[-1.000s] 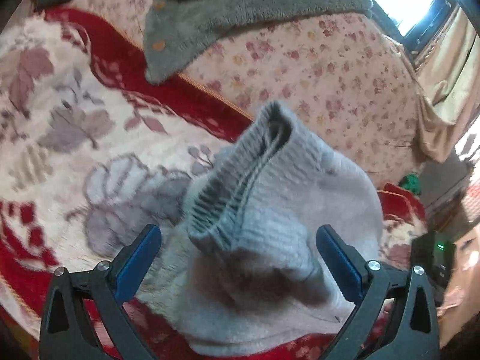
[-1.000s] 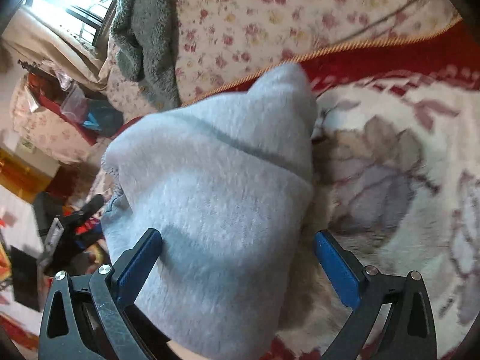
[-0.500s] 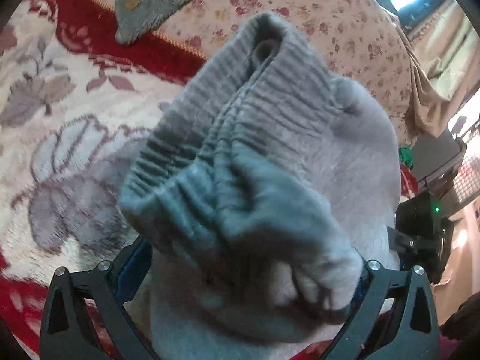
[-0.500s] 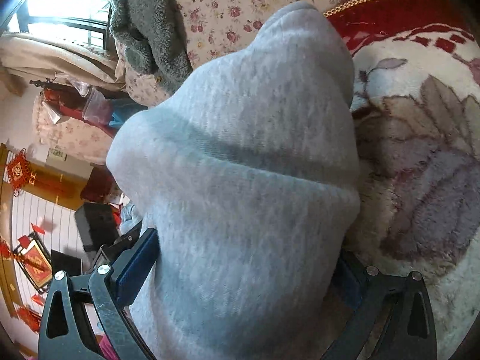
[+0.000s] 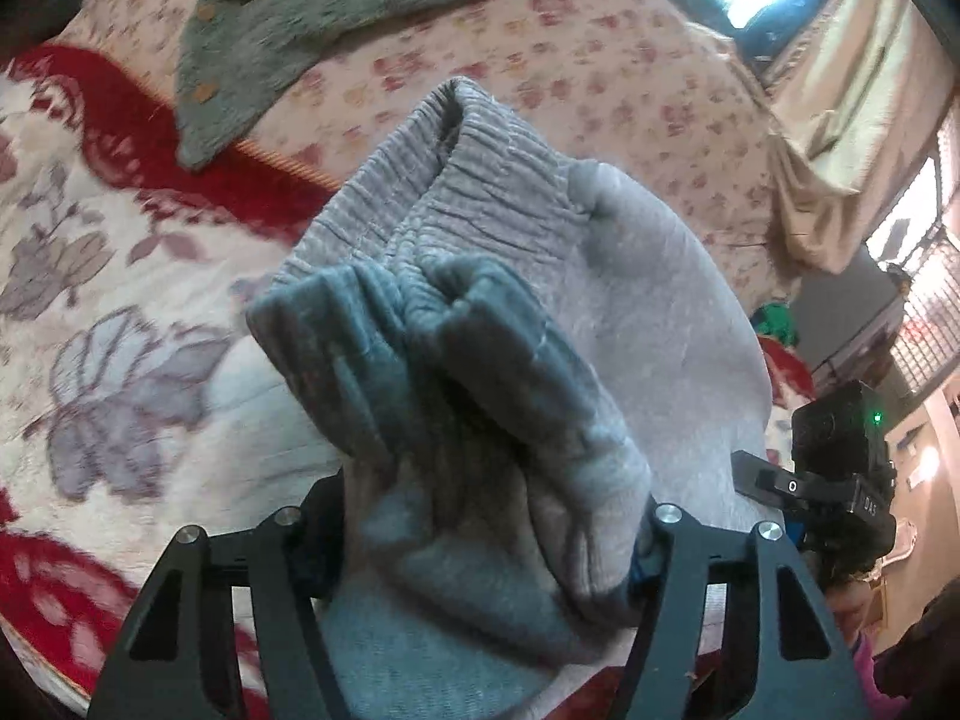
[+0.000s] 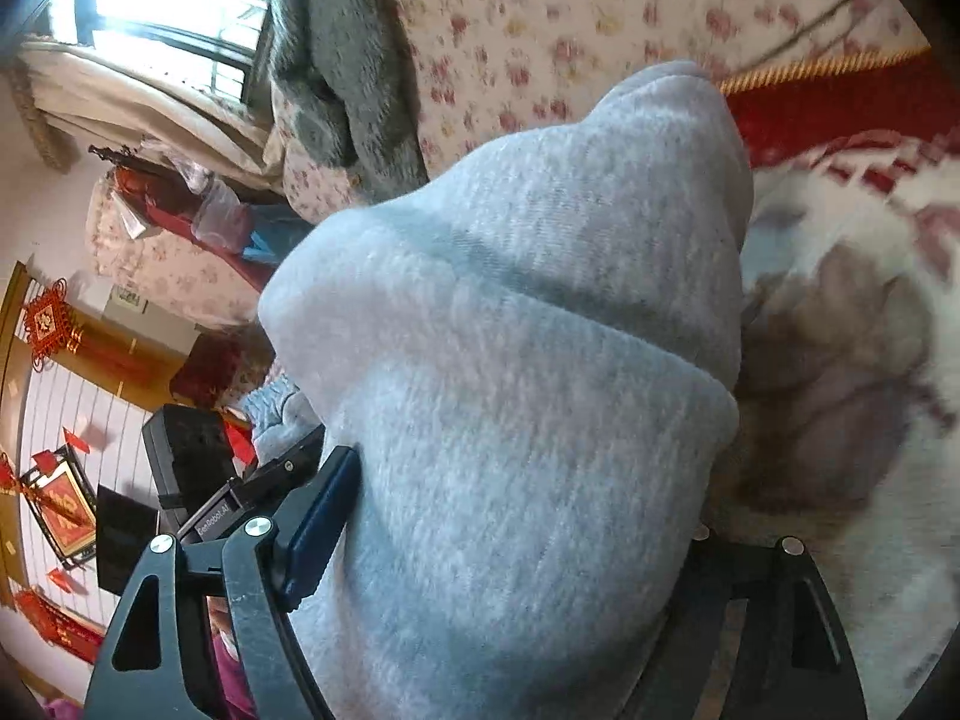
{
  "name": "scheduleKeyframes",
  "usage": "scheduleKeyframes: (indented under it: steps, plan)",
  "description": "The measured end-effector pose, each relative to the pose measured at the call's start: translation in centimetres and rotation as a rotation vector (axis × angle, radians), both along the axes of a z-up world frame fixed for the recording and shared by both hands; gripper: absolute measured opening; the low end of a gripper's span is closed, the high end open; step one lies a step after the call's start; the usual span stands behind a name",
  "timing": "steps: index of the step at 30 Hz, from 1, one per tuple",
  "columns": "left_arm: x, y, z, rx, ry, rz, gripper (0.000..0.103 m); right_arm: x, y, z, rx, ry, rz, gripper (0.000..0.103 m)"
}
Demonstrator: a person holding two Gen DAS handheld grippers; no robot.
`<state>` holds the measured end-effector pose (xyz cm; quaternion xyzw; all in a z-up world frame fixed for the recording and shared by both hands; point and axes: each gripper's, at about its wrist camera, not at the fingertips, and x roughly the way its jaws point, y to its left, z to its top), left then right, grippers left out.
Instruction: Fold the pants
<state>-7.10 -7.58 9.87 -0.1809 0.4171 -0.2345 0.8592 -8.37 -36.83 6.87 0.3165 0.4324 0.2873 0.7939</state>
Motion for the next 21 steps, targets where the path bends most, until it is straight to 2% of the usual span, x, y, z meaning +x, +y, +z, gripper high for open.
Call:
scheduleKeyframes:
  steps: [6,11,16,19,21]
  plan:
    - [-0.8,-6.9,2.8,-0.028,-0.052,-0.071,0.066,-2.9,-6.1,3.3,-0.047,-0.053,-0.067,0.085]
    - [-1.9,-11.9,2.6,-0.028,-0.052,-0.112,0.066,-5.5,-11.5,3.7,-0.086,-0.053,-0.128,0.085]
    - [-3.3,-15.6,0.1,0.019,-0.035,-0.119,0.066,-6.3,-15.0,1.2,-0.094,-0.011,-0.137,0.085]
    - [-3.5,-16.8,-2.7,0.052,0.022,-0.103,0.066,-6.4,-16.8,-2.0,-0.104,0.037,-0.133,0.086]
    - [-4.3,-17.2,-3.2,0.09,-0.031,-0.093,0.066,-6.4,-17.1,-3.8,-0.117,0.073,-0.14,0.087]
